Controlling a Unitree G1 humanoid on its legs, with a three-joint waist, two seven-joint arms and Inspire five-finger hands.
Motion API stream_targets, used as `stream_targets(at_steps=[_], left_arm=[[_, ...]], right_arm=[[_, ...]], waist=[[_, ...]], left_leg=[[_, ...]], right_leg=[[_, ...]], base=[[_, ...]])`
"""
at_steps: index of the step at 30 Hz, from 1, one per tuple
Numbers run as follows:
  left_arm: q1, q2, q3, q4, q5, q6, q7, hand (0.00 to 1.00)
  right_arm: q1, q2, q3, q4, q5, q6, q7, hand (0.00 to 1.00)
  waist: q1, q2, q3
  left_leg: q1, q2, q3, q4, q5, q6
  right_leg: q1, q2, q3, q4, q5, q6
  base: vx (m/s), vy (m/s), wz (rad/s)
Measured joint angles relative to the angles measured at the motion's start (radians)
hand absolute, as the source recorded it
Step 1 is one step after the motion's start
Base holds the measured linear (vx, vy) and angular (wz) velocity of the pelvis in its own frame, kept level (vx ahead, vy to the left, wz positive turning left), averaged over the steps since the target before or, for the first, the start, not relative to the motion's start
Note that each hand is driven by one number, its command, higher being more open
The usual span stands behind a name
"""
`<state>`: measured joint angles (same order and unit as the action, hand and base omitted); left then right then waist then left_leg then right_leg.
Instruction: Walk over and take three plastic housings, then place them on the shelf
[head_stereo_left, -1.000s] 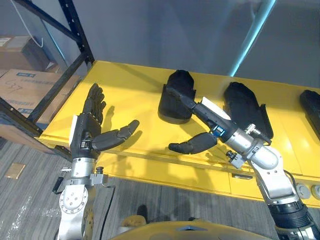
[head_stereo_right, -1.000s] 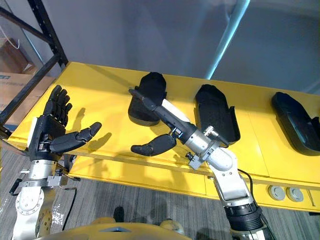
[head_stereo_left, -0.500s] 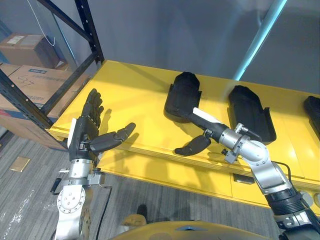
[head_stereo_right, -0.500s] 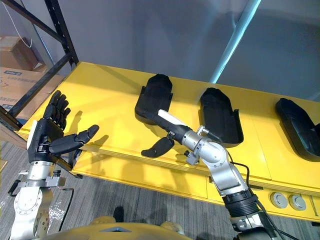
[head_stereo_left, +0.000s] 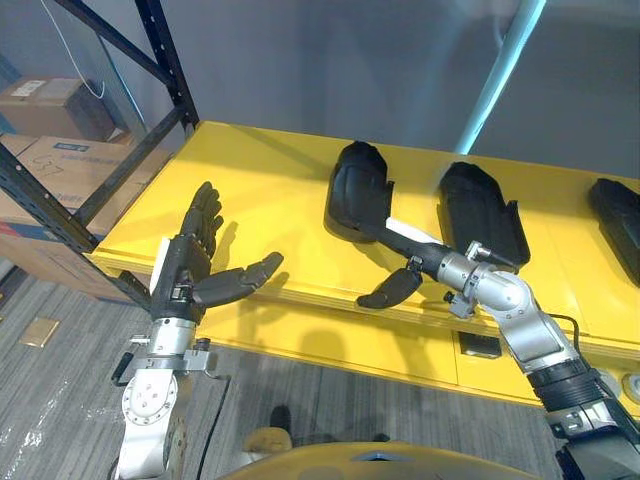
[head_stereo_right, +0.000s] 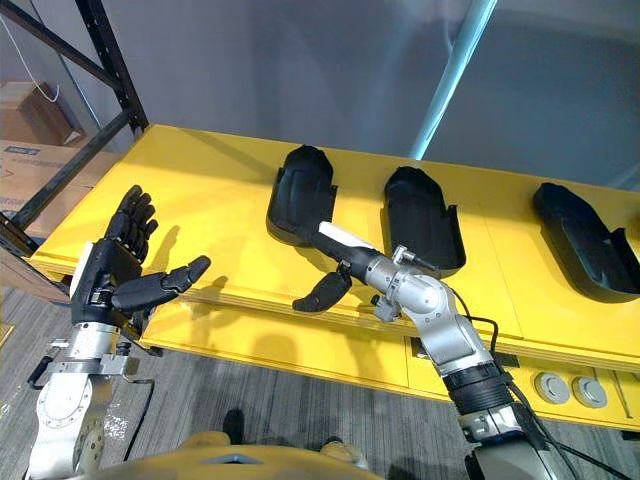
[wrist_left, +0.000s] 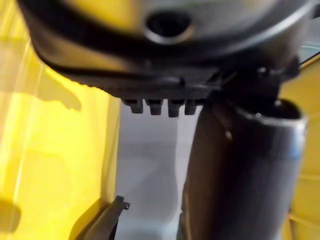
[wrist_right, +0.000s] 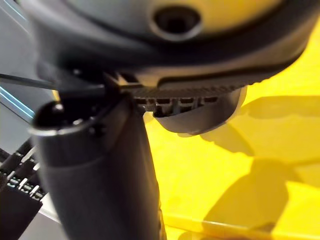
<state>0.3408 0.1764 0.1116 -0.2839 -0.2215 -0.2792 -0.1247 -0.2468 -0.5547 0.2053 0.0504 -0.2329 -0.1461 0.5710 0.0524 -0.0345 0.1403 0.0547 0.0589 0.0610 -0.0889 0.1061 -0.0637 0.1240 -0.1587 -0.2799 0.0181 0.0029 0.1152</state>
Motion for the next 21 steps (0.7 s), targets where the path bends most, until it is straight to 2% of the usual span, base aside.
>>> stream_targets(at_steps=[6, 11, 21], left_arm=[[-0.025, 0.0, 0.003, 0.0, -0.002, 0.0, 0.004, 1.0], [-0.026, 0.0, 0.002, 0.001, -0.002, 0.0, 0.004, 1.0], [-0.026, 0.0, 0.002, 0.002, -0.002, 0.0, 0.004, 1.0]], right_arm=[[-0.013, 0.0, 0.008, 0.03, 0.0, -0.027, 0.01, 1.0], [-0.019, -0.002, 0.022, 0.035, 0.011, -0.054, 0.029, 1.0], [-0.043, -0.035, 0.055, 0.015, 0.034, -0.053, 0.094, 1.0]], waist=[[0.003, -0.019, -0.004], [0.002, -0.023, -0.002], [0.002, -0.032, 0.005]], left_leg=[[-0.004, -0.002, -0.002, 0.0, 0.004, 0.002], [-0.001, -0.005, -0.001, 0.0, 0.004, 0.003], [0.007, -0.006, 0.009, 0.004, -0.003, 0.013]], right_leg=[[0.0, -0.002, -0.007, 0.0, 0.004, 0.002], [-0.001, -0.004, -0.007, 0.002, 0.004, 0.003], [-0.001, -0.01, 0.0, 0.014, 0.002, 0.003]], base=[[0.0, -0.005, 0.02], [0.0, 0.0, 0.0], [0.0, 0.003, -0.01]])
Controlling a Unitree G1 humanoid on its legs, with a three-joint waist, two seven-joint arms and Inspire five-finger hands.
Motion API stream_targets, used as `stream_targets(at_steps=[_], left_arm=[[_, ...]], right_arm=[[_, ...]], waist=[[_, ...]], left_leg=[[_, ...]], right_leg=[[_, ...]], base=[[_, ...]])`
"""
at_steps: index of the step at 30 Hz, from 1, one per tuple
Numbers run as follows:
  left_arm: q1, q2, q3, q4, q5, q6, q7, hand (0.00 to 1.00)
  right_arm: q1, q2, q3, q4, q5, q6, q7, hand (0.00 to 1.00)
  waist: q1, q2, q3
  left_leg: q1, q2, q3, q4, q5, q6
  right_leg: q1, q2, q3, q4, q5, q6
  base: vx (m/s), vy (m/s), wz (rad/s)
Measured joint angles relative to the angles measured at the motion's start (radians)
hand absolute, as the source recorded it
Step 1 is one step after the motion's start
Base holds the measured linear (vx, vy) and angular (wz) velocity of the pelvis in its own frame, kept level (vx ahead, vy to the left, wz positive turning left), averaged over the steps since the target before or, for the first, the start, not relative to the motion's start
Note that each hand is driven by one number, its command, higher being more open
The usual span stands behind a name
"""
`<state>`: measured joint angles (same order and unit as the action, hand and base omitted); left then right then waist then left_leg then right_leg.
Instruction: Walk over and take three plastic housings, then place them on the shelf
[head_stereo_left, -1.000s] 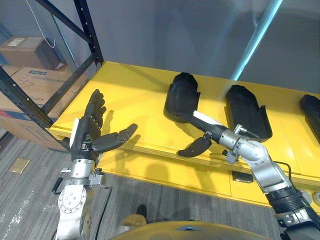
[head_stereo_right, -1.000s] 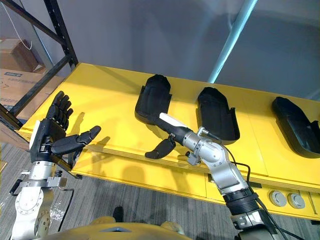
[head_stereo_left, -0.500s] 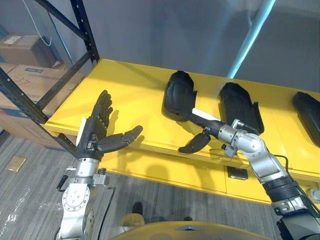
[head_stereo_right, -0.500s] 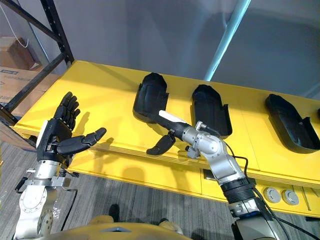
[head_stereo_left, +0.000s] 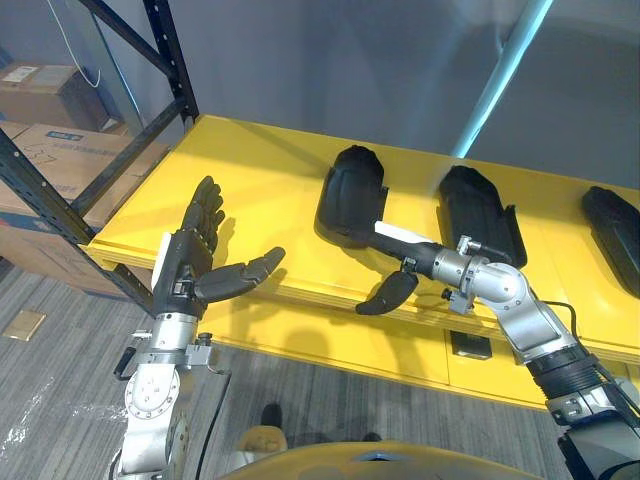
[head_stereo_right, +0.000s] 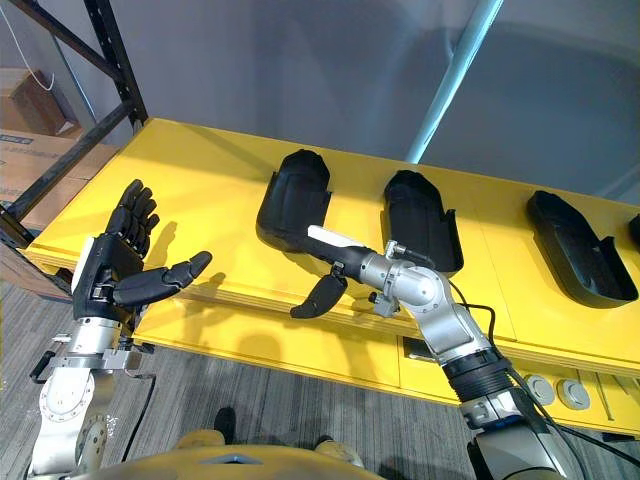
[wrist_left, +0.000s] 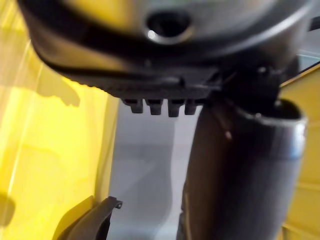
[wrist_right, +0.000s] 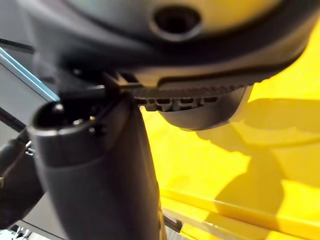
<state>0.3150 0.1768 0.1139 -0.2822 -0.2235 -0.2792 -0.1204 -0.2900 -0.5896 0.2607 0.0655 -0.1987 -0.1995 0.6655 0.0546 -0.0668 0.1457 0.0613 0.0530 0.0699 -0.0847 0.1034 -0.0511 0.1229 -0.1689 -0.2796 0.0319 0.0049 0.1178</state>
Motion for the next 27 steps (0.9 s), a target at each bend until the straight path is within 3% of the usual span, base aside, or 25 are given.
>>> stream_targets(at_steps=[11, 27], left_arm=[[0.0, 0.0, 0.0, 0.0, 0.0, 0.0, 0.011, 1.0], [-0.002, 0.001, 0.0, 0.019, 0.0, 0.001, 0.023, 1.0]], right_arm=[[0.0, -0.001, 0.018, -0.066, 0.011, 0.024, 0.072, 1.0], [-0.012, -0.036, 0.019, -0.069, 0.017, 0.02, 0.064, 1.0]], waist=[[-0.004, 0.0, 0.002], [-0.005, 0.001, 0.001]], left_leg=[[0.002, -0.003, 0.016, 0.0, -0.006, 0.003], [0.003, -0.006, 0.022, -0.003, -0.014, 0.004]], right_leg=[[-0.009, -0.006, 0.013, 0.006, -0.006, 0.005], [-0.011, -0.008, 0.016, 0.007, -0.008, 0.007]], base=[[0.0, 0.005, -0.03], [0.0, 0.0, 0.0]])
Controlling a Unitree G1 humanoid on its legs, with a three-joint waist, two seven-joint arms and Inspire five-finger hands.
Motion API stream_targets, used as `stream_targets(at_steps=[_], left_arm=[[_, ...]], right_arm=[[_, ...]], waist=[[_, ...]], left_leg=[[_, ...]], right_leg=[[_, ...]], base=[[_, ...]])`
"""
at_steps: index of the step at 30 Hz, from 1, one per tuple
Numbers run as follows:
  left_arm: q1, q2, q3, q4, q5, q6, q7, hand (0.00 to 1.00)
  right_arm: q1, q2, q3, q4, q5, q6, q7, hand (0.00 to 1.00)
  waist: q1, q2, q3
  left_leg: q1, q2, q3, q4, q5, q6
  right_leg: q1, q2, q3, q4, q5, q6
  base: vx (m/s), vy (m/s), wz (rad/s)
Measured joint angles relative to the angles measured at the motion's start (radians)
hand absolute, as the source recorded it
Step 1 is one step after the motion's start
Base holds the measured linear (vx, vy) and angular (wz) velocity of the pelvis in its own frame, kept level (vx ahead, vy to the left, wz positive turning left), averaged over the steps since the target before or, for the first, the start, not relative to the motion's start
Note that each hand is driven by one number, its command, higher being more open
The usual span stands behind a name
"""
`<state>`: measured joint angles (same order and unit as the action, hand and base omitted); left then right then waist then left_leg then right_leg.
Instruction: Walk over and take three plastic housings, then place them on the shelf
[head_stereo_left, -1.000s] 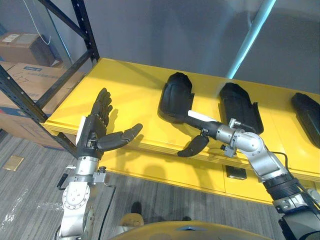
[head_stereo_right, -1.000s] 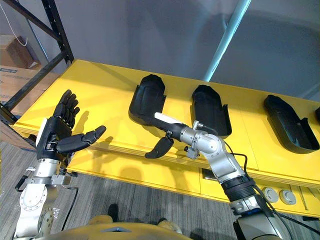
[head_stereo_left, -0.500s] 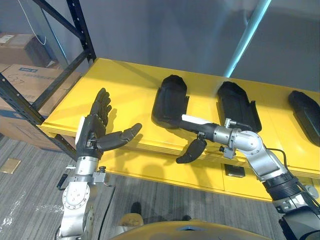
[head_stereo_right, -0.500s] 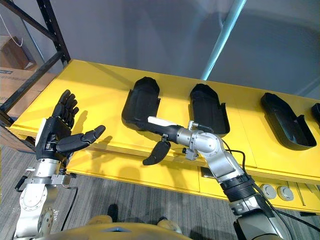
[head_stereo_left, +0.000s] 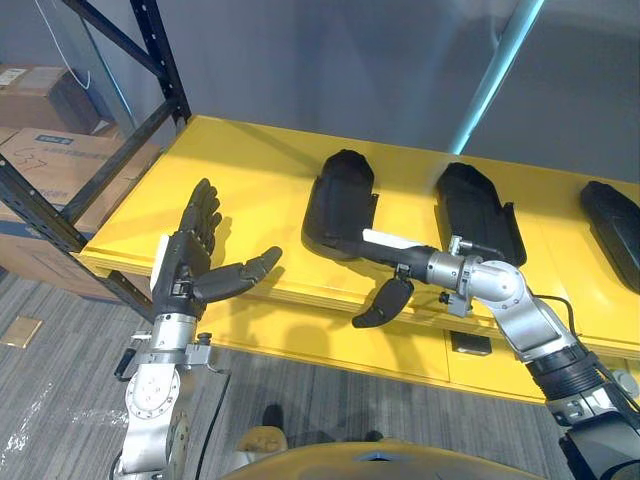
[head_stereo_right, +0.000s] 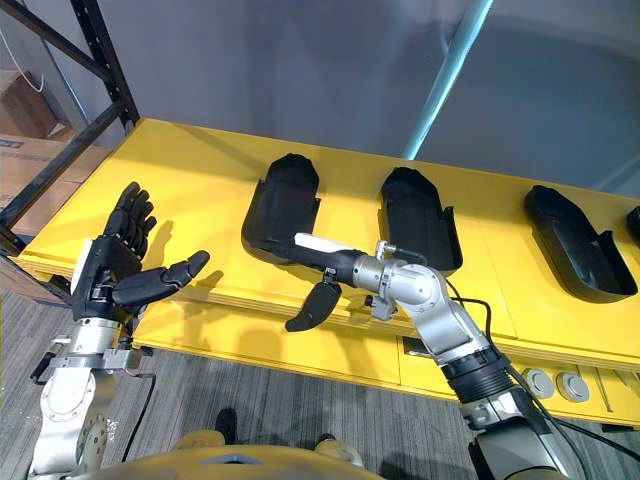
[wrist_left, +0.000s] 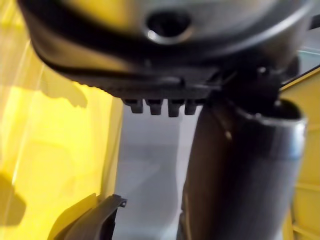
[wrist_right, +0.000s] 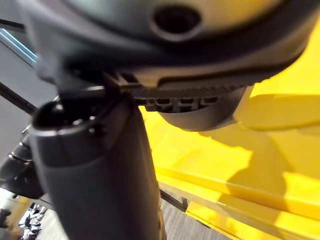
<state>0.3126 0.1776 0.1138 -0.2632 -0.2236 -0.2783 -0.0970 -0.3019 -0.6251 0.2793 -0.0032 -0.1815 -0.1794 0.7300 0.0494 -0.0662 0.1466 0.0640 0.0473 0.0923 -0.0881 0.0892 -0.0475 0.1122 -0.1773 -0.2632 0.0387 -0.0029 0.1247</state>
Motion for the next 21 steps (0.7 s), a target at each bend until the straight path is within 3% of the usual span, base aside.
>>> stream_targets(at_steps=[6, 10, 13, 15, 17, 21], left_arm=[[-0.01, 0.002, -0.001, 0.0, -0.001, -0.002, 0.001, 1.0], [-0.023, 0.004, -0.002, 0.0, -0.016, -0.004, -0.01, 1.0], [-0.056, 0.006, -0.021, 0.0, -0.055, -0.011, -0.019, 1.0], [-0.075, 0.006, -0.03, -0.002, -0.09, -0.014, -0.037, 1.0], [-0.076, 0.006, -0.03, -0.005, -0.116, -0.02, -0.043, 1.0], [-0.07, -0.027, -0.014, -0.045, -0.174, -0.022, -0.047, 1.0]], right_arm=[[-0.048, -0.051, -0.08, -0.042, 0.035, -0.007, -0.107, 1.0], [-0.096, -0.054, -0.227, -0.135, 0.134, -0.057, -0.269, 1.0], [-0.127, -0.042, -0.355, -0.188, 0.206, -0.089, -0.456, 1.0], [-0.112, 0.025, -0.477, -0.237, 0.289, -0.092, -0.569, 1.0], [-0.063, 0.101, -0.555, -0.286, 0.351, -0.094, -0.604, 1.0], [0.2, 0.301, -0.646, -0.368, 0.351, -0.107, -0.68, 1.0]], waist=[[-0.006, 0.006, -0.004], [-0.027, 0.008, -0.009], [-0.029, 0.013, -0.02], [-0.033, 0.019, -0.028], [-0.042, 0.022, -0.036], [-0.081, 0.04, -0.057]], left_leg=[[0.005, 0.002, 0.015, 0.0, -0.003, -0.001], [0.011, 0.002, 0.027, 0.002, -0.01, -0.001], [0.016, 0.002, 0.041, 0.003, -0.016, -0.001], [0.028, 0.003, 0.053, 0.004, -0.021, -0.006], [0.033, 0.004, 0.061, 0.004, -0.023, -0.008], [0.058, 0.005, 0.098, 0.001, -0.042, -0.004]], right_leg=[[-0.004, 0.001, 0.014, 0.0, 0.001, 0.001], [-0.003, 0.0, 0.026, 0.0, 0.001, 0.001], [-0.005, 0.001, 0.043, 0.0, 0.001, 0.001], [-0.004, 0.001, 0.052, 0.0, 0.001, 0.001], [-0.003, 0.002, 0.063, 0.0, 0.001, 0.001], [-0.002, 0.004, 0.102, 0.002, 0.001, 0.001]], base=[[0.0, 0.005, -0.07], [0.01, 0.008, -0.08], [0.02, 0.012, -0.12], [0.04, 0.016, -0.16], [0.02, 0.009, -0.15], [0.02, 0.021, -0.29]])
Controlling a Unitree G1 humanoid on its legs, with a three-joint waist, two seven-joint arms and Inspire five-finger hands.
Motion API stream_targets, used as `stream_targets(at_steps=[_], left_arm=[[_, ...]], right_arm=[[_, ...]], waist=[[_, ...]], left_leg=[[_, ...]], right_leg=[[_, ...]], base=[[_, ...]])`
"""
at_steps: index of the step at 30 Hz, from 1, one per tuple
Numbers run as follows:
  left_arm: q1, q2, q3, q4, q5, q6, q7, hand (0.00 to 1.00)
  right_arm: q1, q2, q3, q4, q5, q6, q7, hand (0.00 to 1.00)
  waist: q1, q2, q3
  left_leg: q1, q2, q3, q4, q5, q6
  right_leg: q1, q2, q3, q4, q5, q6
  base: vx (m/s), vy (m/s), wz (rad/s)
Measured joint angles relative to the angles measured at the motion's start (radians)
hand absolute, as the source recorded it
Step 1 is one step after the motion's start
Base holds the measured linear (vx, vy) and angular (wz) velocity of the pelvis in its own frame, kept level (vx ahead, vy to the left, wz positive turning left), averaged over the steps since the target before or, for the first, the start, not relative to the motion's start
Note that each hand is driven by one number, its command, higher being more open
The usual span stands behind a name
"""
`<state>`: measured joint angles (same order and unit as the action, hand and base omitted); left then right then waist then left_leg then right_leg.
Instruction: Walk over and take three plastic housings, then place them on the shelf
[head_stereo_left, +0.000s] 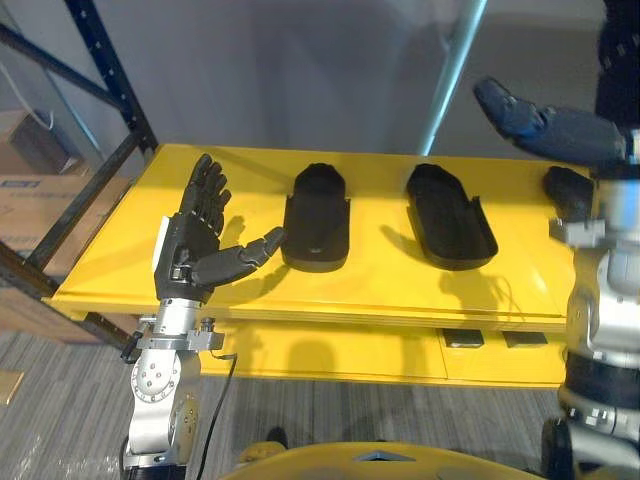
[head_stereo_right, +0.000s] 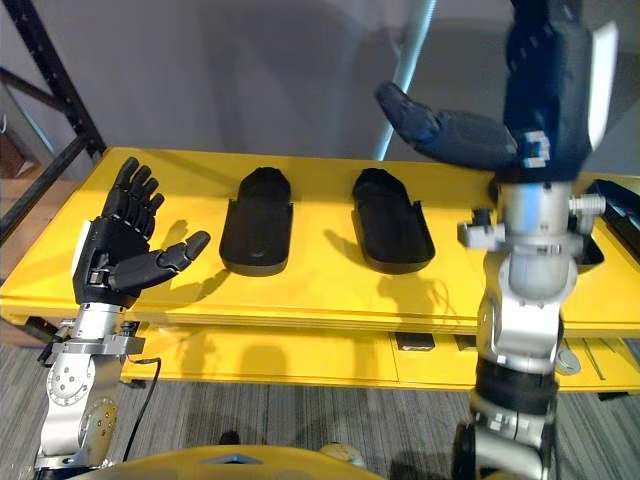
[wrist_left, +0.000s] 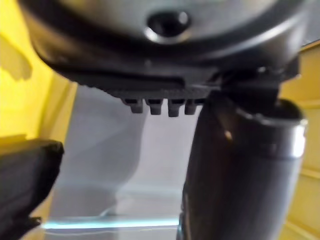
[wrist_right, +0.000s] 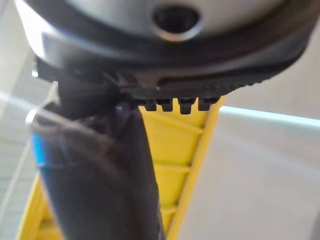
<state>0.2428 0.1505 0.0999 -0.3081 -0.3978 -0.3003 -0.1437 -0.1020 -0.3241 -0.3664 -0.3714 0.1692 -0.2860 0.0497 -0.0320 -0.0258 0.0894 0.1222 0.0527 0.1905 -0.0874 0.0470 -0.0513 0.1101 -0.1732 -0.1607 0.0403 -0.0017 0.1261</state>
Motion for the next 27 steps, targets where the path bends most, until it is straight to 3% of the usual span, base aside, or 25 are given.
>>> stream_targets(at_steps=[4, 11, 13, 15, 17, 18, 19, 22, 27], left_arm=[[0.008, -0.055, 0.006, -0.085, -0.001, -0.007, -0.042, 1.0], [0.058, -0.103, 0.001, -0.176, -0.077, -0.061, -0.086, 1.0], [0.058, -0.103, -0.008, -0.176, -0.103, -0.067, -0.076, 1.0], [0.059, -0.116, -0.02, -0.175, -0.113, -0.067, -0.056, 1.0], [0.061, -0.126, -0.023, -0.178, -0.117, -0.069, -0.029, 1.0], [0.065, -0.138, -0.015, -0.186, -0.117, -0.071, 0.005, 1.0], [0.065, -0.142, -0.013, -0.187, -0.117, -0.071, 0.018, 1.0], [0.063, -0.144, -0.017, -0.19, -0.102, -0.071, 0.07, 1.0], [0.063, -0.142, -0.067, -0.194, -0.101, -0.074, 0.081, 1.0]], right_arm=[[0.243, 0.183, -0.047, 0.0, -0.045, 0.014, -0.045, 1.0], [0.484, 0.321, -0.198, -0.04, -0.035, 0.013, -0.121, 1.0], [0.51, 0.341, -0.204, -0.052, 0.001, 0.001, -0.124, 1.0], [0.532, 0.351, -0.204, -0.074, 0.072, -0.038, -0.123, 1.0], [0.525, 0.348, -0.193, -0.095, 0.111, -0.057, -0.111, 1.0], [0.511, 0.331, -0.169, -0.106, 0.125, -0.067, -0.103, 1.0], [0.508, 0.323, -0.152, -0.106, 0.133, -0.068, -0.098, 1.0], [0.51, 0.321, -0.085, -0.106, 0.16, -0.068, -0.079, 1.0], [0.515, 0.324, 0.033, -0.103, 0.165, -0.066, -0.077, 1.0]], waist=[[-0.047, 0.022, 0.001], [-0.119, 0.05, 0.002], [-0.139, 0.046, 0.006], [-0.158, 0.039, 0.016], [-0.145, 0.054, 0.027], [-0.117, 0.081, 0.044], [-0.11, 0.089, 0.05], [-0.119, 0.092, 0.06], [-0.113, 0.065, 0.094]], left_leg=[[0.023, 0.004, 0.046, -0.001, -0.012, -0.002], [0.046, 0.025, 0.166, 0.005, -0.033, -0.024], [0.046, 0.037, 0.191, 0.041, -0.058, -0.026], [0.016, 0.052, 0.191, 0.176, -0.143, -0.028], [-0.04, 0.053, 0.081, 0.314, -0.234, -0.021], [-0.075, 0.055, -0.064, 0.399, -0.308, -0.018], [-0.082, 0.054, -0.088, 0.419, -0.328, -0.016], [-0.1, 0.043, -0.049, 0.446, -0.356, -0.005], [-0.096, 0.011, -0.031, 0.43, -0.346, 0.011]], right_leg=[[-0.004, 0.005, 0.041, -0.001, -0.005, 0.006], [-0.058, 0.04, 0.173, -0.007, 0.004, 0.006], [-0.059, 0.049, 0.204, -0.008, 0.006, 0.003], [-0.08, 0.07, 0.273, -0.004, 0.009, -0.002], [-0.106, 0.098, 0.342, -0.002, 0.015, -0.014], [-0.13, 0.141, 0.422, -0.002, 0.029, -0.019], [-0.136, 0.151, 0.446, -0.003, 0.033, -0.02], [-0.177, 0.147, 0.503, 0.007, 0.049, -0.004], [-0.189, 0.118, 0.512, 0.007, 0.067, 0.024]], base=[[-0.01, 0.015, -0.32], [0.02, 0.011, -0.52], [0.03, -0.003, -0.67], [0.01, -0.002, -0.78], [-0.02, 0.021, -1.31], [-0.02, 0.051, -1.69], [-0.02, 0.092, -1.61], [-0.03, 0.13, -0.63], [-0.01, 0.082, -0.06]])
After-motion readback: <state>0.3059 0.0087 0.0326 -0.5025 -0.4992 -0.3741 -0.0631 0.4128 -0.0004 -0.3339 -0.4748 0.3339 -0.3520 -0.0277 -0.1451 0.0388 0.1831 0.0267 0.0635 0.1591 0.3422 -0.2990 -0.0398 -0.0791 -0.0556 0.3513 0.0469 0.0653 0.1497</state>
